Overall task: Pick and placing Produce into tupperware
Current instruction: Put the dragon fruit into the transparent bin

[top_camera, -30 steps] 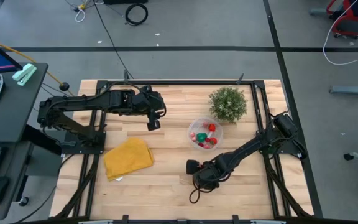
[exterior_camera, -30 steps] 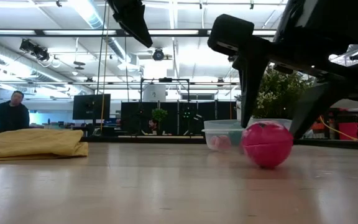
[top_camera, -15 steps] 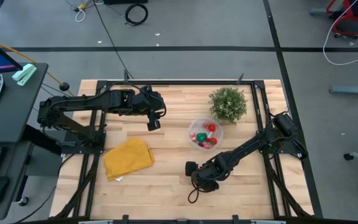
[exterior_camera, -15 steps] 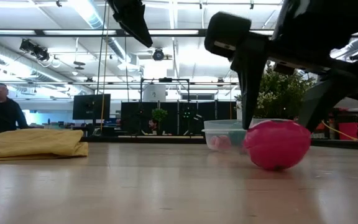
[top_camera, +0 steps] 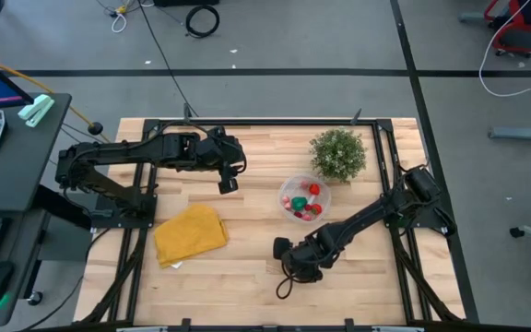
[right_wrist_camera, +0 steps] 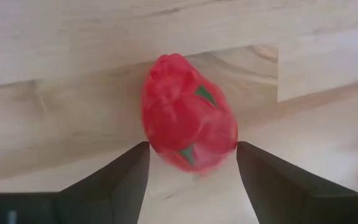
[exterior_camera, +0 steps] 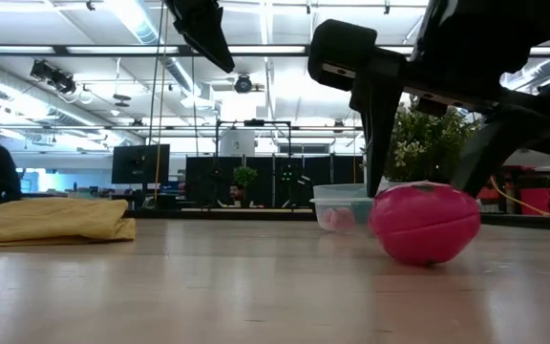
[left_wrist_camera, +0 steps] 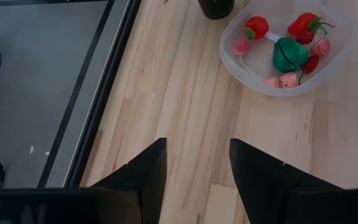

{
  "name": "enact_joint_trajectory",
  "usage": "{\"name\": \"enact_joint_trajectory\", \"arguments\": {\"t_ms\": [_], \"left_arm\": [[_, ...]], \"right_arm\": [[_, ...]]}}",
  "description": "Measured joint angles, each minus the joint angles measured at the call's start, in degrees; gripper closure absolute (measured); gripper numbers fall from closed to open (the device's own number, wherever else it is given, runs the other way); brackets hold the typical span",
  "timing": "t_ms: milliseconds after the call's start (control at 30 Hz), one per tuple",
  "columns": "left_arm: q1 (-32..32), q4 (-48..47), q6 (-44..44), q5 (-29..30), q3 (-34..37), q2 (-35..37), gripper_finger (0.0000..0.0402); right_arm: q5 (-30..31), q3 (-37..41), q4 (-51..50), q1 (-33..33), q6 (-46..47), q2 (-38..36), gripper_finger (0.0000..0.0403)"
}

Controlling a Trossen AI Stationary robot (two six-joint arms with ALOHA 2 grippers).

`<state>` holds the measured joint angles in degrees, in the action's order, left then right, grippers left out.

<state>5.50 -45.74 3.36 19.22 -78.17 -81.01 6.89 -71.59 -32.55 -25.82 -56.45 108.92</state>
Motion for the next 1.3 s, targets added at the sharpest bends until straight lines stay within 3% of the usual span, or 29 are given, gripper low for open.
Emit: {"name": "enact_joint_trajectory", "arguments": {"t_ms": [367, 633, 767, 900, 1300], "left_arm": [[0.00, -0.02, -0.01, 0.00, 0.00, 0.00, 0.0225], [0.00, -0.02, 0.00, 0.00, 0.00, 0.00, 0.0221], [0.00, -0.10, -0.04, 0.00, 0.00, 0.00, 0.0222], [0.00, -0.51, -0.14, 0.00, 0.00, 0.00, 0.0225], [0.00, -0.43, -4.29, 0.00, 0.00, 0.00, 0.0228]], "right_arm": [[1.20, 0.00, -0.12, -1.05, 4.82, 0.00, 0.0177], [8.72, 0.00, -0.18, -2.10, 8.29, 0.00, 0.0151], [15.89, 0.01, -2.67, -1.53, 21.64, -1.25, 0.0137], [18.45, -0.02, -9.55, -0.99, 38.54, -5.23, 0.0136], [7.42, -0.07, -11.92, -0.93, 78.40, -17.28, 0.0155]]}}
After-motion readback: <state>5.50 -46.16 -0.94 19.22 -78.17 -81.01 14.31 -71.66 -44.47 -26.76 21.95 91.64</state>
